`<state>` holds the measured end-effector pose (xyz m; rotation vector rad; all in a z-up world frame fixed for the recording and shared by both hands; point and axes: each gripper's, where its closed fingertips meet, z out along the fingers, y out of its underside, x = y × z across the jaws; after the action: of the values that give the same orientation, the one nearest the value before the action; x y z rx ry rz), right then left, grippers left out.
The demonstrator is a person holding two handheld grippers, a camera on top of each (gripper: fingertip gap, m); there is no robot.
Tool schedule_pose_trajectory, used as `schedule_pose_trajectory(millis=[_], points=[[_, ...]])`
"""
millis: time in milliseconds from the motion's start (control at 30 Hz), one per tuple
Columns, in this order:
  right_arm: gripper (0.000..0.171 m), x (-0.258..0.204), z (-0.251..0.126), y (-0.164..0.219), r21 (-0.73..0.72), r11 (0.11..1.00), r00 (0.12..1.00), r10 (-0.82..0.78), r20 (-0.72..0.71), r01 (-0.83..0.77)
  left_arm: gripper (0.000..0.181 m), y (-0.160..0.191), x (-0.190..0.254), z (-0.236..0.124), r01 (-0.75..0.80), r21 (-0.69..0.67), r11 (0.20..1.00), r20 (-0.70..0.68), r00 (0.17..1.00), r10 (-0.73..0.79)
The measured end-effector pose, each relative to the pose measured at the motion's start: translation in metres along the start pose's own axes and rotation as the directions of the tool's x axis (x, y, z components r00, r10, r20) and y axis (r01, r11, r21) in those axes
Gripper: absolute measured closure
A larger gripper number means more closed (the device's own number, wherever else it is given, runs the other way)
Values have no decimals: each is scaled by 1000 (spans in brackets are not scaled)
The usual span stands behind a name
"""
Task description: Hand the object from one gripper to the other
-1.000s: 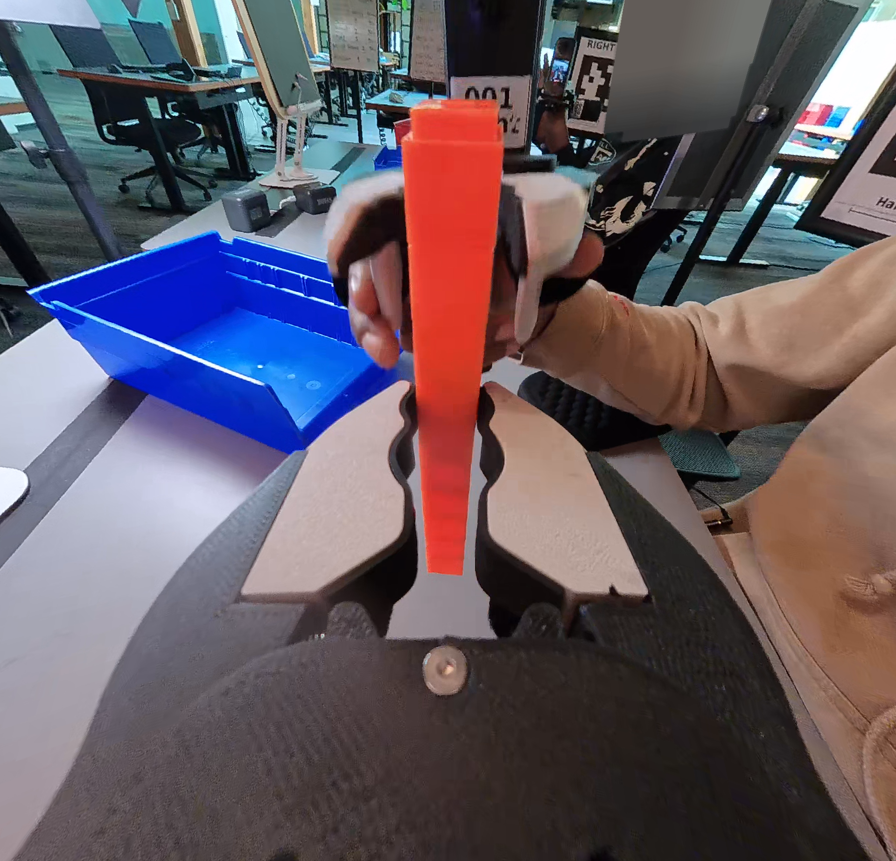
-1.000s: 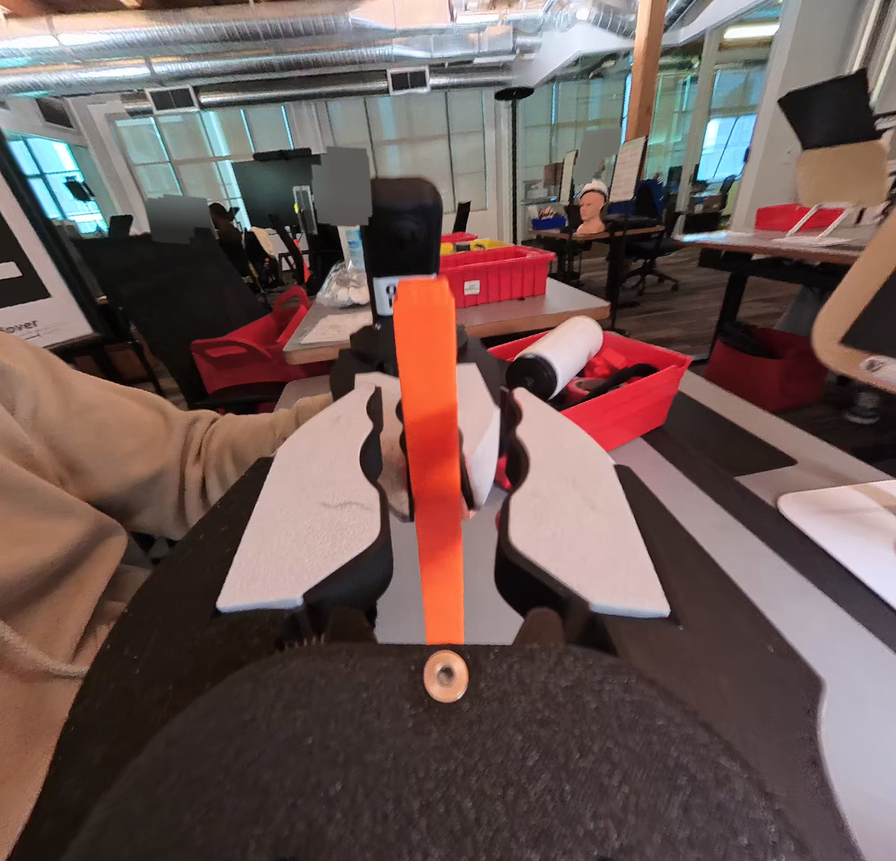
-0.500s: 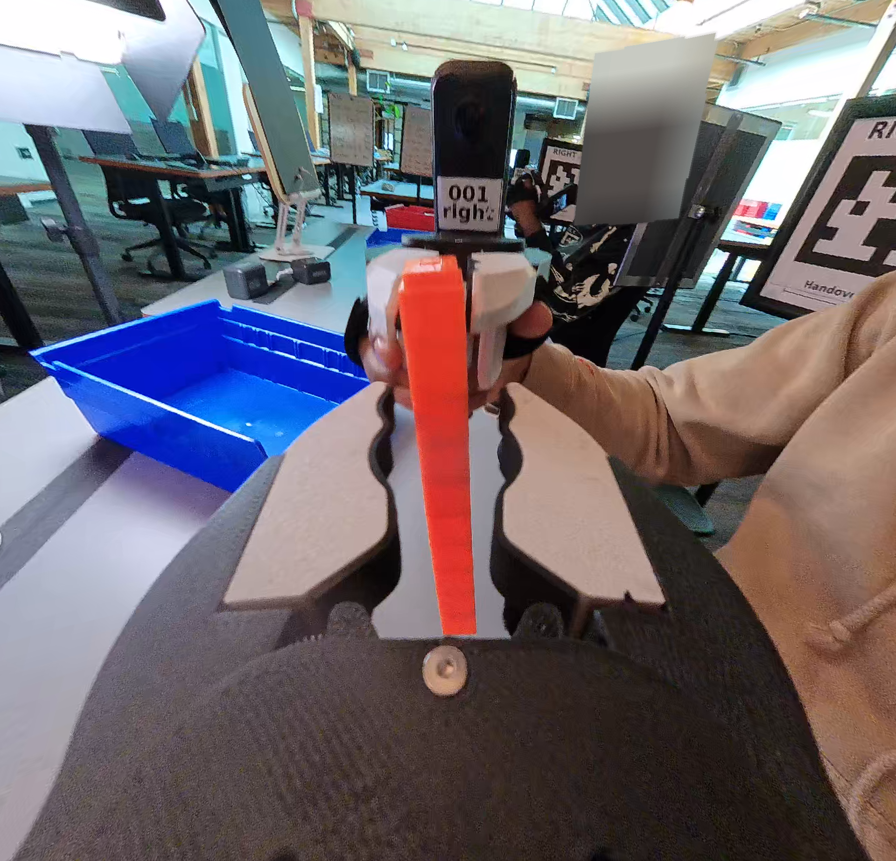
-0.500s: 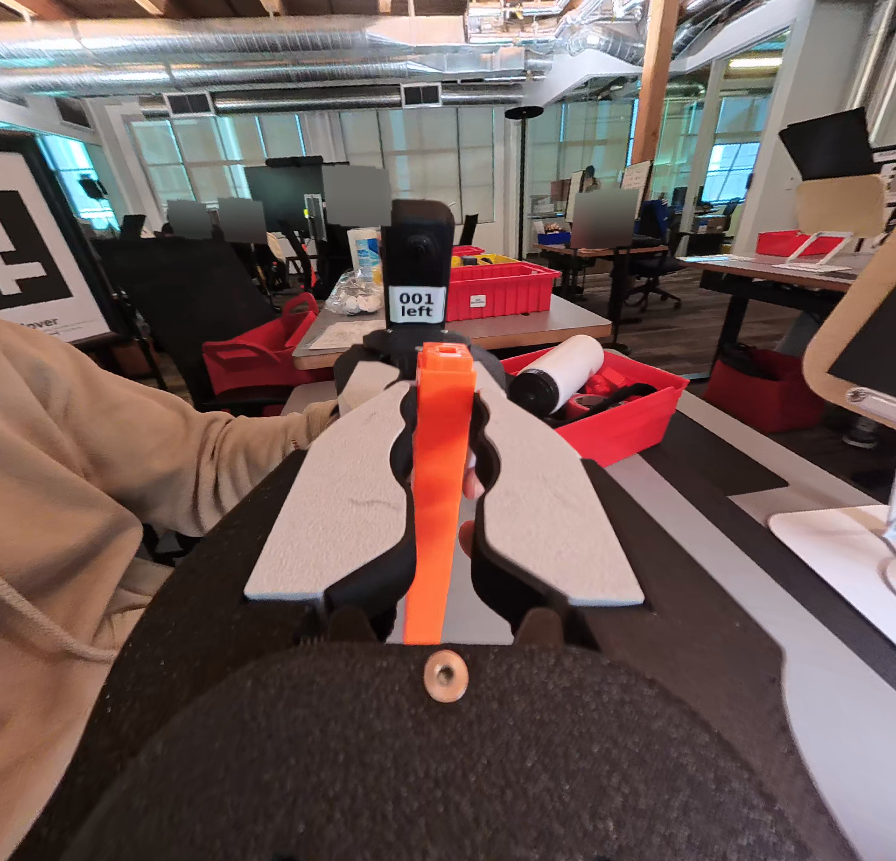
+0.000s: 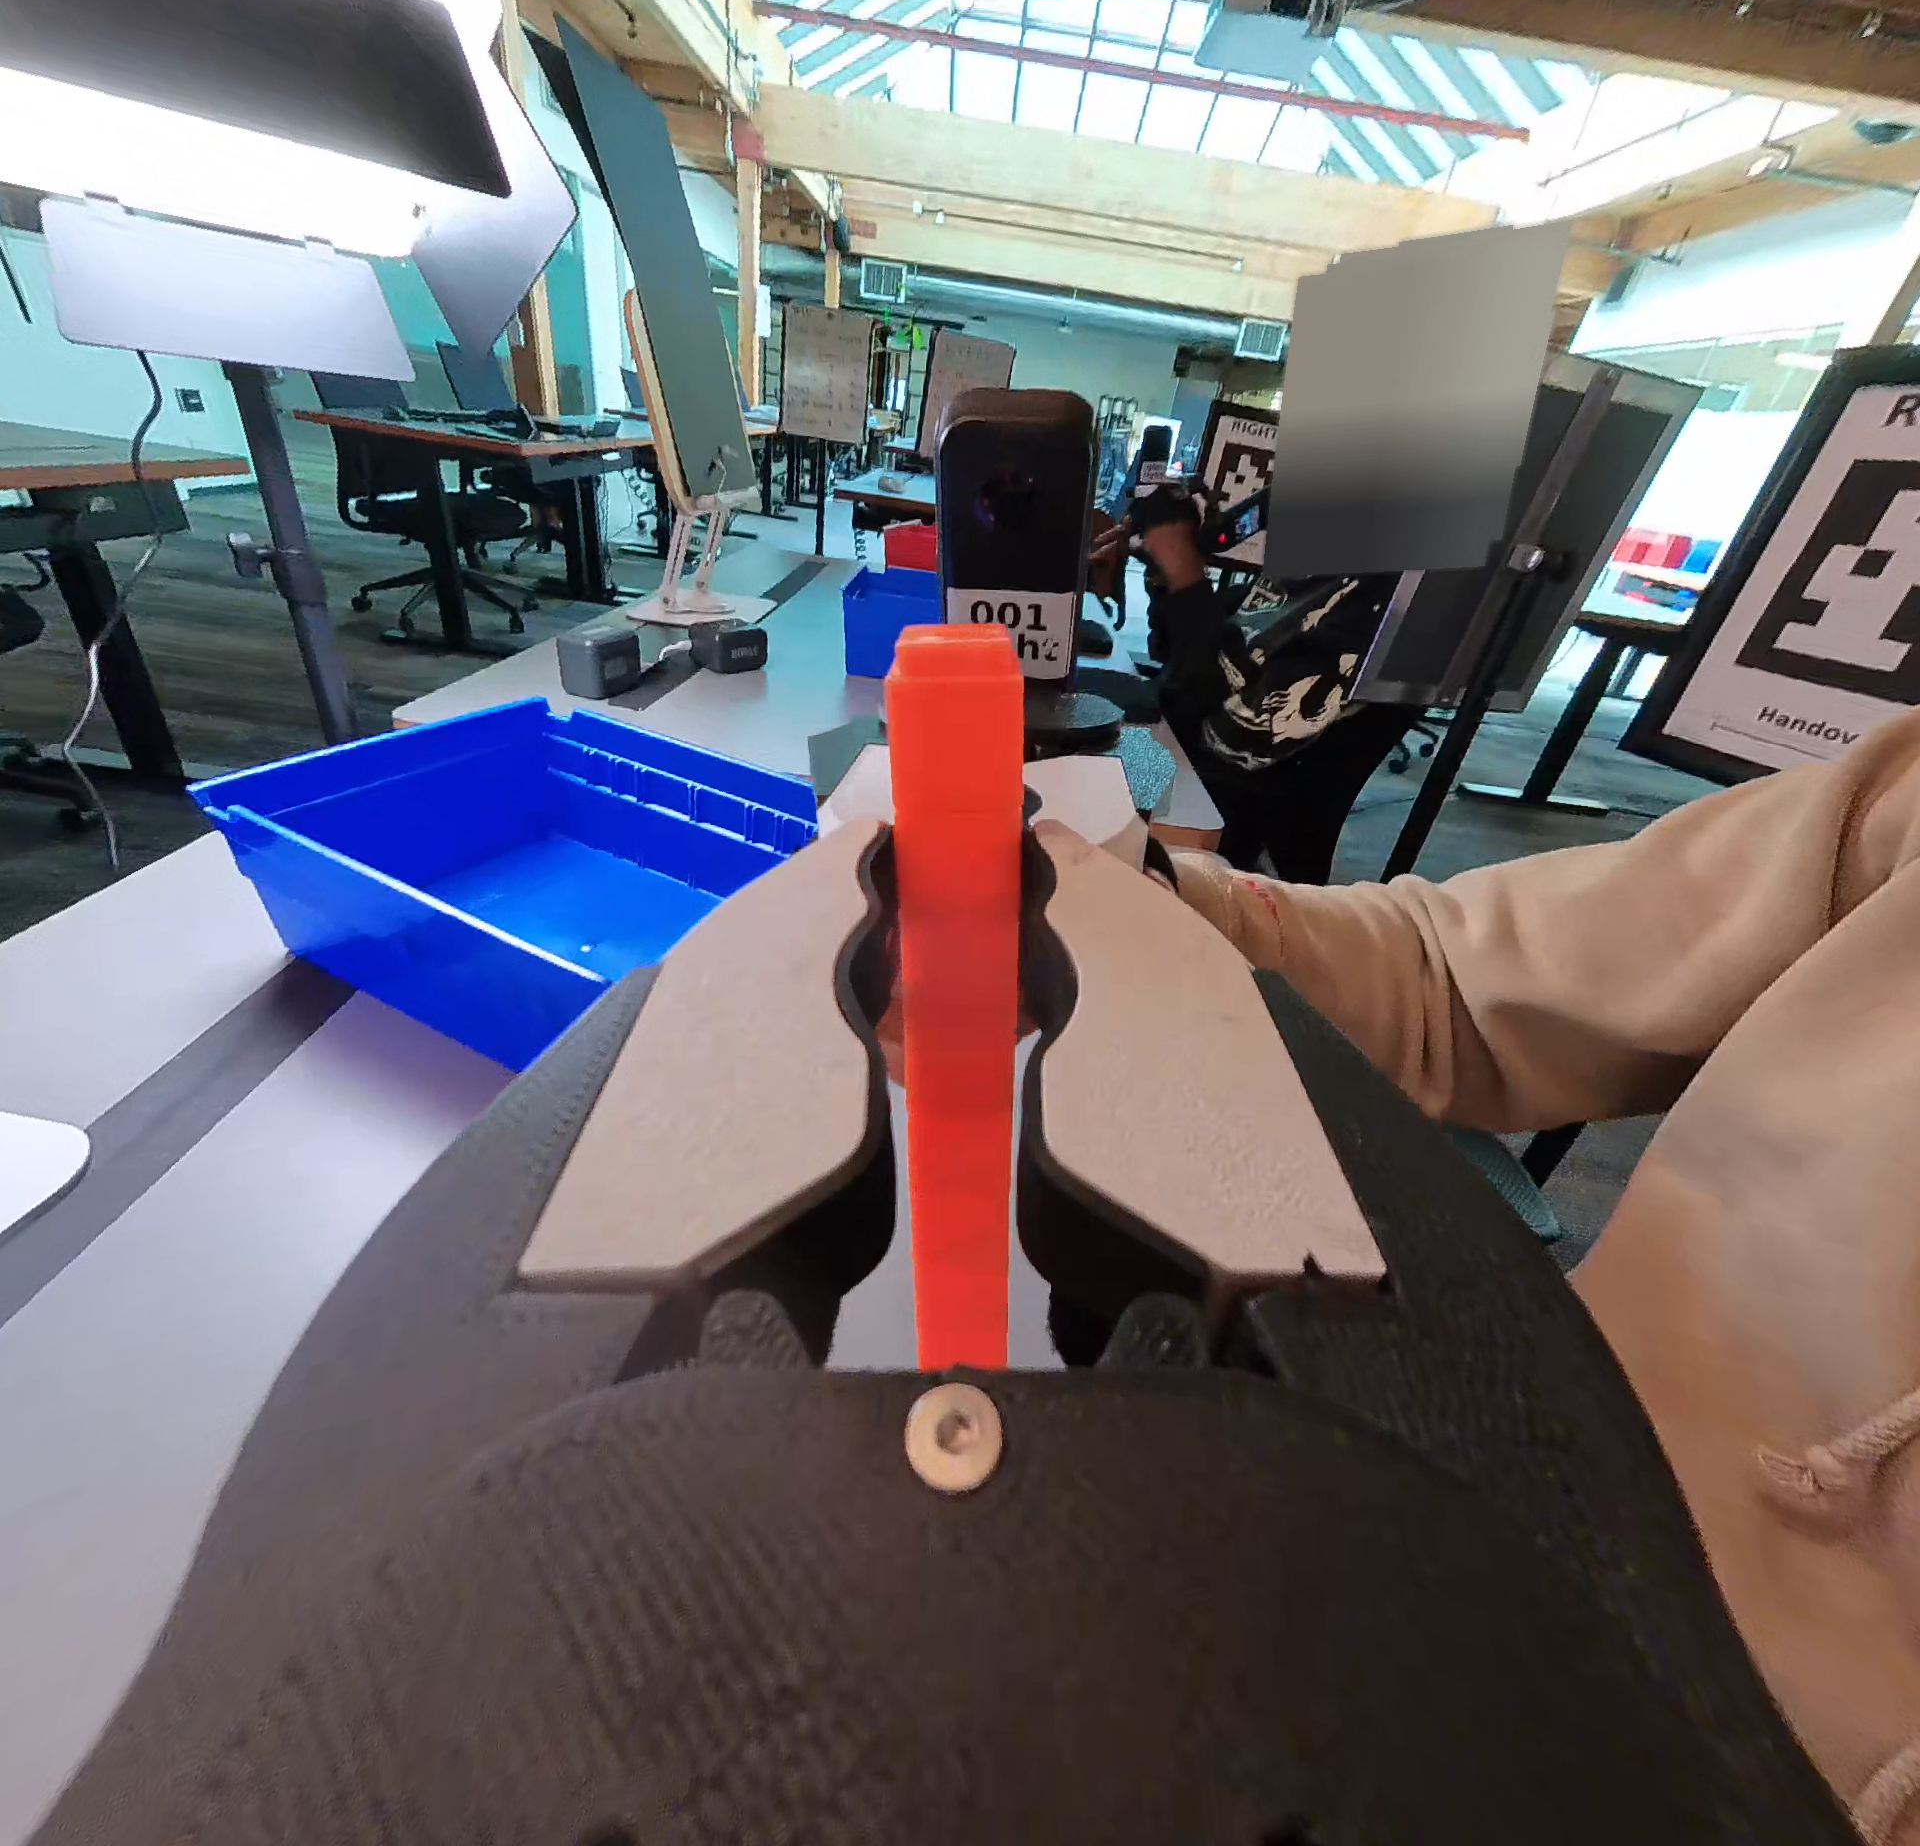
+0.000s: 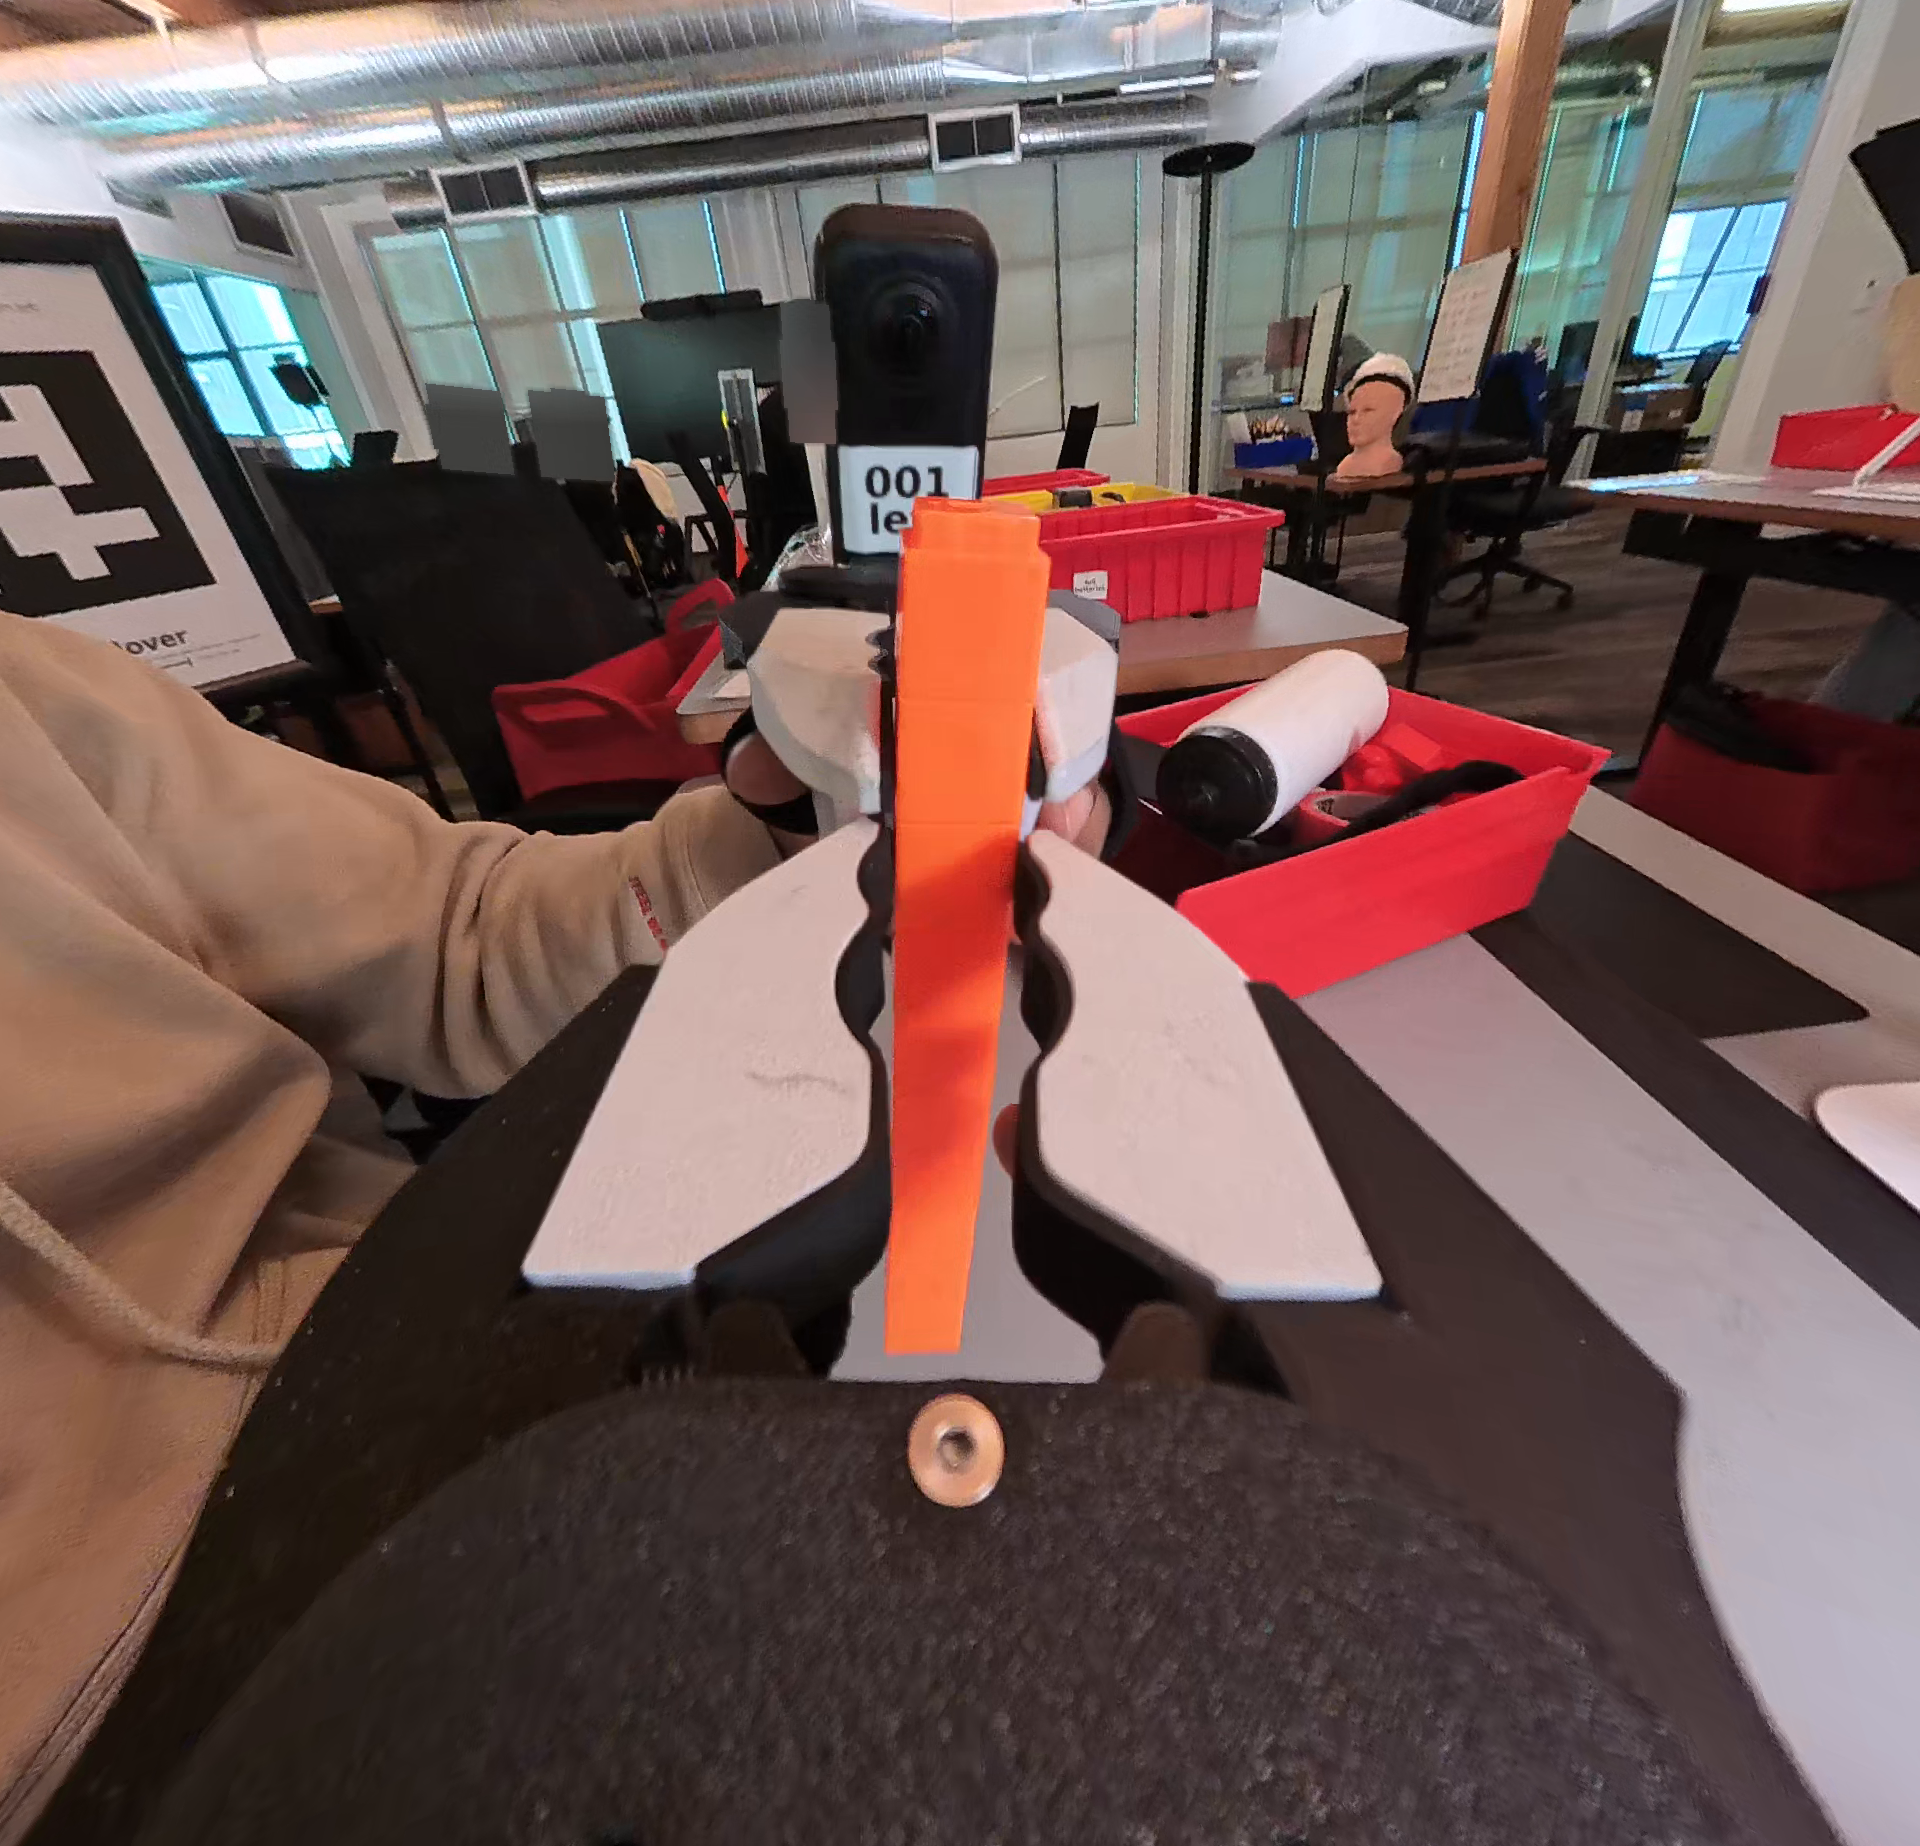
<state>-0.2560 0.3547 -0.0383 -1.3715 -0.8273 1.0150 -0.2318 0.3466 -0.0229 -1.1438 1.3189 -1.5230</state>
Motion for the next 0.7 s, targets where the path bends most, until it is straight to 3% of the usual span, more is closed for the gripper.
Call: schedule_pose_trajectory(millis=[100, 200, 333, 433, 533, 700], points=[[150, -2, -3, -6, 20, 1000, 1000, -10, 7, 10, 144, -4, 4, -3, 7, 26, 1000, -28, 1000, -6], [150, 0, -12, -16, 55, 998, 1000, 2, -5, -2, 142, 8, 5, -8, 0, -56, 998, -60, 998, -3], [150, 1, -13, -19, 70, 997, 1000, 20, -2, -19, 160, 24, 1, 1, -44, -125, 991, -29, 999, 41], [150, 5, -12, -20, 91, 996, 999, 13, -44, -9, 160, 20, -5, 2, -26, -108, 994, -1, 1000, 26], [138, 11, -21, -31, 142, 990, 997, 16, -79, -4, 160, 6, -12, -8, -5, -43, 999, 34, 999, 7], [139, 10, -14, -2, 11, 1000, 999, 14, -32, -14, 160, -3, -9, -12, 26, 4, 1000, 16, 1000, -26]])
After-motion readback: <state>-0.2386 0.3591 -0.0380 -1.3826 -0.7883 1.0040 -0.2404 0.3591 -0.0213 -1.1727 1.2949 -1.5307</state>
